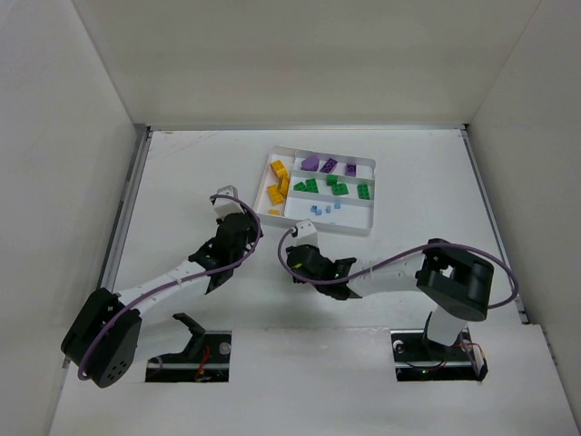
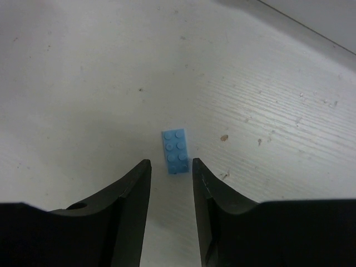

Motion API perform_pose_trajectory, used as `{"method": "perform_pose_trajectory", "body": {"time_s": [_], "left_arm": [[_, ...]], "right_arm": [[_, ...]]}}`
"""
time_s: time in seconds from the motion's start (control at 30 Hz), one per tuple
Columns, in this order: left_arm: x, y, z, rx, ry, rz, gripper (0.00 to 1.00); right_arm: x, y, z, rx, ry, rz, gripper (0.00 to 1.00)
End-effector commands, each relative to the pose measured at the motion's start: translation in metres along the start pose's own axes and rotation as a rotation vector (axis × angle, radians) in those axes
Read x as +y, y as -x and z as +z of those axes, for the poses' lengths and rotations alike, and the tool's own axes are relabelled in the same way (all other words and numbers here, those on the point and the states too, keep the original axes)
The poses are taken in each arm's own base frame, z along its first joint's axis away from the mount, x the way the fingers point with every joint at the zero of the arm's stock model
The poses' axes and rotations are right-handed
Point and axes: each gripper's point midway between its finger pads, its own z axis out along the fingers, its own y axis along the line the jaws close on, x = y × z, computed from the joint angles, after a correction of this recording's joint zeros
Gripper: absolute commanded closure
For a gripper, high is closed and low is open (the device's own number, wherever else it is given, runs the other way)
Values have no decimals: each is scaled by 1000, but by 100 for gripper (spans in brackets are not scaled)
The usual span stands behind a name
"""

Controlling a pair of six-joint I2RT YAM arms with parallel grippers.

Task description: Sort the legos into containers by color

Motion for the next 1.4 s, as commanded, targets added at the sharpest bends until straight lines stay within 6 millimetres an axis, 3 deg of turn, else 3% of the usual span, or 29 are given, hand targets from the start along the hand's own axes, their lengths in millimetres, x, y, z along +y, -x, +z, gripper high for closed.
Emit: {"method": "perform_pose_trajectory", "body": {"time_s": [0.0, 0.1, 0.2, 0.43, 0.83, 1.03, 1.13, 1.37], "left_arm": [[-6, 9, 0, -31, -22, -11, 83], [-6, 9, -1, -33, -25, -12, 83], [-6, 8, 1, -28, -22, -12, 83], [-6, 6, 3, -25, -19, -11, 83], [-12, 5, 5, -23, -34, -14, 83], [-17, 4, 6, -18, -43, -13, 83], [-24, 0, 8, -6, -55, 2, 83], [-44, -2, 9, 0, -96, 9, 83]], "right_arm": [[-3, 27, -14, -71, 0, 44, 59], [0, 32, -17, -87, 17, 51, 58], [-7, 22, -5, -54, -13, 40, 56], [-4, -4, 12, 16, -12, 24, 57], [-12, -13, 11, 40, -34, 7, 82], [-17, 12, -8, -33, -27, 50, 82], [-27, 33, -15, -74, -29, 102, 82], [-50, 58, -19, -118, -44, 175, 79]]}}
